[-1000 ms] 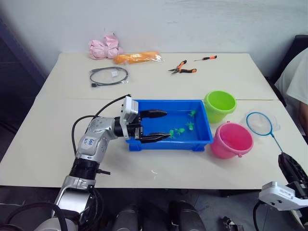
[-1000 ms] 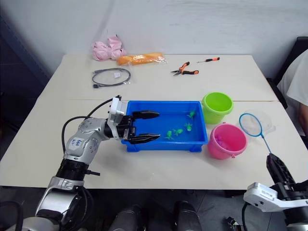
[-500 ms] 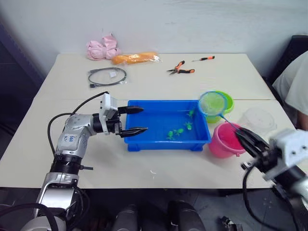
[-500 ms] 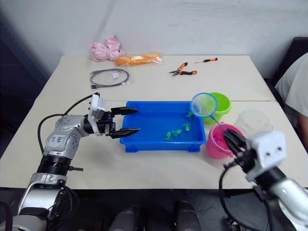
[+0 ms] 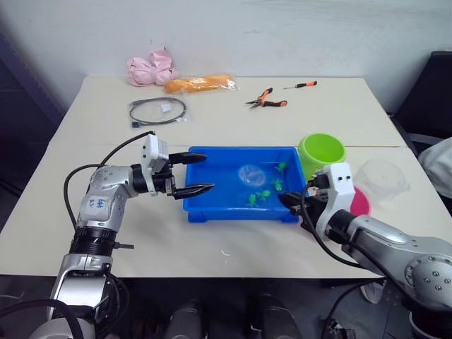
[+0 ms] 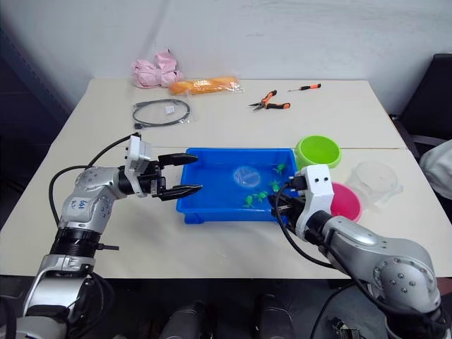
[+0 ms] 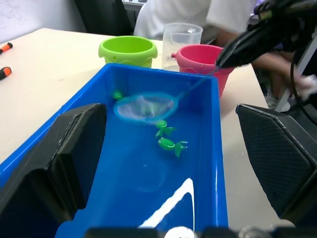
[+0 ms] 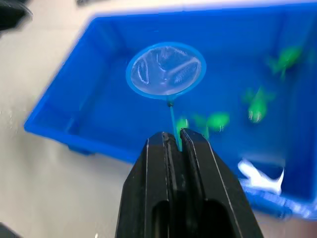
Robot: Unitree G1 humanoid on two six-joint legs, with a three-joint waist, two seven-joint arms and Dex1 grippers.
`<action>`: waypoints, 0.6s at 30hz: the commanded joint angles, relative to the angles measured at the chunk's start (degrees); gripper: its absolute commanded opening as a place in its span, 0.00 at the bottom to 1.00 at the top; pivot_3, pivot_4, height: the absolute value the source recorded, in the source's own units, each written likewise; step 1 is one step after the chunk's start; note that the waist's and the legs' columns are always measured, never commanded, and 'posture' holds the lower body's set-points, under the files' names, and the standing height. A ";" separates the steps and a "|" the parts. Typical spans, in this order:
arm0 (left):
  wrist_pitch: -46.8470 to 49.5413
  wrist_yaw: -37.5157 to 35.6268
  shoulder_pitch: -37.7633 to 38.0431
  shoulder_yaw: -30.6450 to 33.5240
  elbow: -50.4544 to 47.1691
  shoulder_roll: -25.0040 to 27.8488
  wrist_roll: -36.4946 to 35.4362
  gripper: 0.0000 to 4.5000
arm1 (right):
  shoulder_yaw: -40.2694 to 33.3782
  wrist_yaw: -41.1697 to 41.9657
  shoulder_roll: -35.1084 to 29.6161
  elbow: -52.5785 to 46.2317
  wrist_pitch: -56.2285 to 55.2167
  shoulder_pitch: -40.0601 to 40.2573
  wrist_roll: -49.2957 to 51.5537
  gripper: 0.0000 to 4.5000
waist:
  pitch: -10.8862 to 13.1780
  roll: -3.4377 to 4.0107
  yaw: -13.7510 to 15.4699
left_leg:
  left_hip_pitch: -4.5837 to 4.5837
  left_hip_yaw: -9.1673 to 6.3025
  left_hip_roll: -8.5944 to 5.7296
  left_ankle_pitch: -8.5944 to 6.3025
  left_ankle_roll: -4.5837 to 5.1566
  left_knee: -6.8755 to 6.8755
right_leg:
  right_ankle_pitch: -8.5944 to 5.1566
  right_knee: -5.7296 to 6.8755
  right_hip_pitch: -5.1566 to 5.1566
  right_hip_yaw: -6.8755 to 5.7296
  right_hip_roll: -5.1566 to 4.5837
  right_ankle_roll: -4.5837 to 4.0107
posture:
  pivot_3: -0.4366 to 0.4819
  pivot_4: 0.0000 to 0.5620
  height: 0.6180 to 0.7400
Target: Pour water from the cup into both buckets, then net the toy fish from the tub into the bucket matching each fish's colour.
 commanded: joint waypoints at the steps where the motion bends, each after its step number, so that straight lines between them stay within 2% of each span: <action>1: 0.43 0.70 0.33 0.62 -3.44 -0.04 -0.69 0.99 | 0.64 -6.52 -2.44 0.90 -1.38 -1.55 6.33 0.00 | 0.00 0.00 -0.05 | -0.01 0.02 -0.01 -0.01 0.03 0.00 | 0.02 -0.01 0.00 0.01 -0.01 0.03 | 0.48 0.27 1.00; 9: 1.38 1.70 1.48 0.42 -5.71 -0.64 -0.81 0.99 | 2.53 -15.22 -7.40 1.98 -6.48 -0.70 16.84 0.00 | 0.00 0.00 -0.06 | -0.03 0.05 0.01 -0.03 0.06 0.00 | 0.05 -0.11 0.00 0.02 0.01 0.09 | 0.48 0.27 1.00; 13: 1.54 1.76 1.16 0.17 -5.81 -1.03 -0.56 0.99 | 4.73 -20.89 -8.95 3.17 -11.50 -0.32 25.96 0.00 | 0.00 0.00 -0.06 | -0.04 0.05 0.02 -0.03 0.06 0.00 | 0.05 -0.12 0.00 0.02 0.01 0.08 | 0.48 0.27 1.00; 18: 1.64 1.98 0.97 -0.01 -6.10 -1.22 -0.41 0.99 | 6.15 -22.91 -7.96 3.61 -15.28 0.19 27.30 0.00 | 0.00 0.00 -0.05 | -0.04 0.04 0.03 -0.03 0.06 0.00 | 0.05 -0.21 0.00 0.03 0.01 0.09 | 0.48 0.27 1.00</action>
